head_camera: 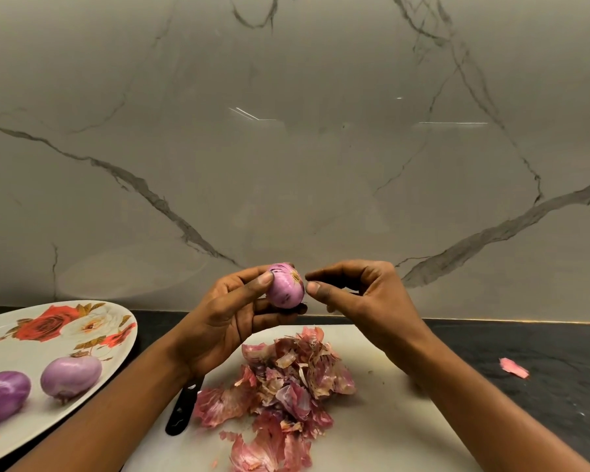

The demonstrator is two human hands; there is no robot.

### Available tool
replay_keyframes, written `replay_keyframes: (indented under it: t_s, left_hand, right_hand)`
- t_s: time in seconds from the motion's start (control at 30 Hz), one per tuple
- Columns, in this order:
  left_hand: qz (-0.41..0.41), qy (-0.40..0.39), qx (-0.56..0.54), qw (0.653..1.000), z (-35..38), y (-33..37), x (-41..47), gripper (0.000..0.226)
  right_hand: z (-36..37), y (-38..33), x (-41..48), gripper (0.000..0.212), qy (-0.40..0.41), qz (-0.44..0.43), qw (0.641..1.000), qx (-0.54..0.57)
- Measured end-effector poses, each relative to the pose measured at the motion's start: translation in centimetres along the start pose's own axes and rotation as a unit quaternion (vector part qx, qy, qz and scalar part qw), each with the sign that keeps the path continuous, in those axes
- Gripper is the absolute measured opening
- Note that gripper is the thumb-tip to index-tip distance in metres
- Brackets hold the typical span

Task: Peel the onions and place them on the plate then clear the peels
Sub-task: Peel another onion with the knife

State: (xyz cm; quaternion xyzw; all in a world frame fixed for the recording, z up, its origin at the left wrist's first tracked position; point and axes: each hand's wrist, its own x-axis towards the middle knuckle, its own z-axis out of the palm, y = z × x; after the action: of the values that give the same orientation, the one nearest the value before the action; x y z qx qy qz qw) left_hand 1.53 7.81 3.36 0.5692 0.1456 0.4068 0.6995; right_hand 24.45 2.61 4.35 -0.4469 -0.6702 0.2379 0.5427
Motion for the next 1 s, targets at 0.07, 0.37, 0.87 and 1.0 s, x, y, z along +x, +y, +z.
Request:
replay_keyframes:
  t_s: [0.07,0.37,0.87,1.0]
  left_hand:
    - [0.001,-0.005,0.007,1.0,0.0,0.0,0.0,0.073]
    - [0.011,0.004,0.03,0.999,-0.3,-0.3,0.0,0.06]
    - [-0.001,-0.022,-0.046,0.999,0.2,0.0,-0.2,0.07]
    - [-0.002,0.024,-0.048,0.999,0.2,0.1,0.0,0.056]
  right_hand:
    - [0.1,0.1,0.0,0.017,-0.007,-0.004,1.0,-0.008]
    - [1.2,0.5,-0.2,0.01,-0.055,-0.018,0.995,-0.079]
    - [0.7,0.0,-0.2,0.008,-0.009,-0.016,0.999,-0.044]
    - [0.2,-0.3,-0.2,0.021,0.003,-0.013,1.0,-0.018]
